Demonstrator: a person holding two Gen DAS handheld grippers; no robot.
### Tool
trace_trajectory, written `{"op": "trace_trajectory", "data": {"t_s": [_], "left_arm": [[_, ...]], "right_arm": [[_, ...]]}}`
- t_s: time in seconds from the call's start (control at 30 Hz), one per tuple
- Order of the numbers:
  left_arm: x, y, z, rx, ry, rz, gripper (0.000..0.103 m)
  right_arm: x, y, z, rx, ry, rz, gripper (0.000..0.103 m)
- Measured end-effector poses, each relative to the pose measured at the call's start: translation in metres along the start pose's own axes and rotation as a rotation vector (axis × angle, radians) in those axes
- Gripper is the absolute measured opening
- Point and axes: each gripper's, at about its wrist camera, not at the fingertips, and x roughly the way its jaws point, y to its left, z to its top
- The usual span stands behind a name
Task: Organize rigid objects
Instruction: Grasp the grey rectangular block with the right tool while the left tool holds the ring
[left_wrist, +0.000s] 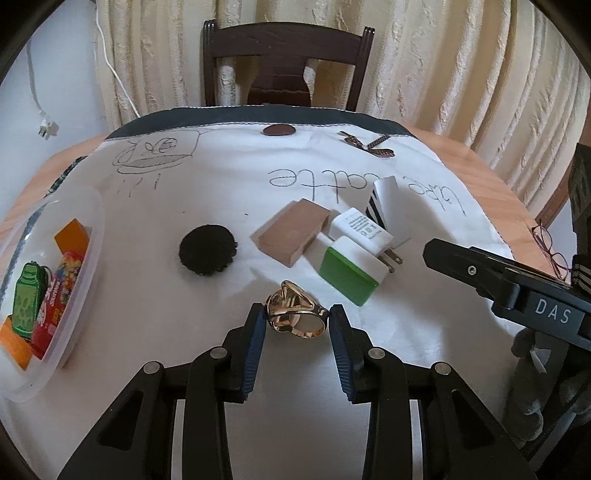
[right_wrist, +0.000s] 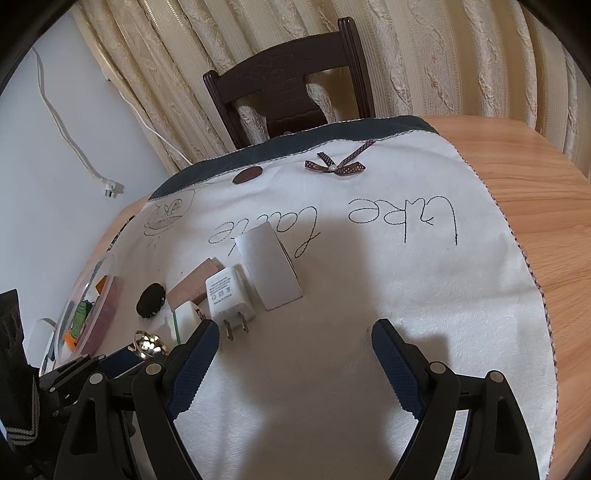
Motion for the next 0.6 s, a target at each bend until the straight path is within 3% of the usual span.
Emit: {"op": "trace_trajectory", "data": {"t_s": [0.33, 0.6], "left_arm": [[-0.001, 0.009, -0.001, -0.021, -0.013, 0.022, 0.036], [0.000, 0.011, -0.002, -0.035, -0.015, 0.015, 0.036]], "right_arm": [[-0.003, 0.003, 0.006, -0.017, 0.018, 0.007, 0.088], [-0.010, 0.018, 0.022, -0.106, 0.018, -0.009, 0.088]]}}
